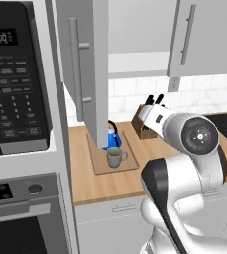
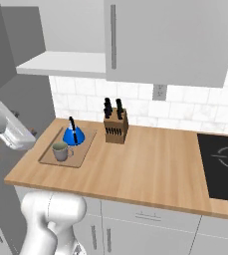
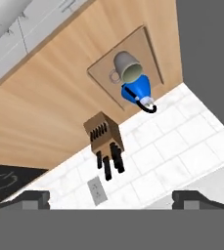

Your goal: Pick the kettle from the counter and place it on the tray. Then pick the mug from the cabinet and place it on the tray. Then close the cabinet doors.

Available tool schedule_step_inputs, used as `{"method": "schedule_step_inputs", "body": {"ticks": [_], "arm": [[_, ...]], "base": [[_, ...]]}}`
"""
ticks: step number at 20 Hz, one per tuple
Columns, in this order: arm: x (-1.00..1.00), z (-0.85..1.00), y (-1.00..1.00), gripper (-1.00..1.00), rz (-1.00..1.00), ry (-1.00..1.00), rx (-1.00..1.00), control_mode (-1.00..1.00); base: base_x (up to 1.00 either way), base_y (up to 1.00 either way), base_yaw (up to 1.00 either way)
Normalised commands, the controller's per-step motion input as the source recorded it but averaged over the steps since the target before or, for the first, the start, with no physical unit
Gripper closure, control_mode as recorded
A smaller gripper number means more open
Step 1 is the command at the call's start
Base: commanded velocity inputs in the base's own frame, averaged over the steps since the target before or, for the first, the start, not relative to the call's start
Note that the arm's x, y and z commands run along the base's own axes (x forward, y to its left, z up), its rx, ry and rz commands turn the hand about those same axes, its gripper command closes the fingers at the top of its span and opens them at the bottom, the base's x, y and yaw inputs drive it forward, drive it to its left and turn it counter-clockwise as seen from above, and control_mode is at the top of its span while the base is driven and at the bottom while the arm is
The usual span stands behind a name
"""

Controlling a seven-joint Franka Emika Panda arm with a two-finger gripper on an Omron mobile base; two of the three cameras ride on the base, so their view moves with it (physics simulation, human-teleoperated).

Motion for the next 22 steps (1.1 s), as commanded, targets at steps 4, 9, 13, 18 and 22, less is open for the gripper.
{"method": "schedule_step_inputs", "body": {"ticks": [4,9,13,18,22], "arm": [[-0.70,0.00,0.54,-1.00,0.15,-0.28,-0.07,-1.00],[-0.50,0.00,0.32,-1.00,0.16,-0.22,-0.03,-1.00],[-0.29,0.00,0.22,-1.00,0.20,-0.16,0.00,-1.00],[-0.29,-0.03,0.35,-1.00,0.23,-0.14,0.00,-1.00],[-0.29,-0.12,0.48,-1.00,0.23,-0.11,0.00,-1.00]], "base": [[0.00,0.00,0.00],[0.00,0.00,0.00],[0.00,0.00,0.00],[0.00,0.00,0.00],[0.00,0.00,0.00]]}}
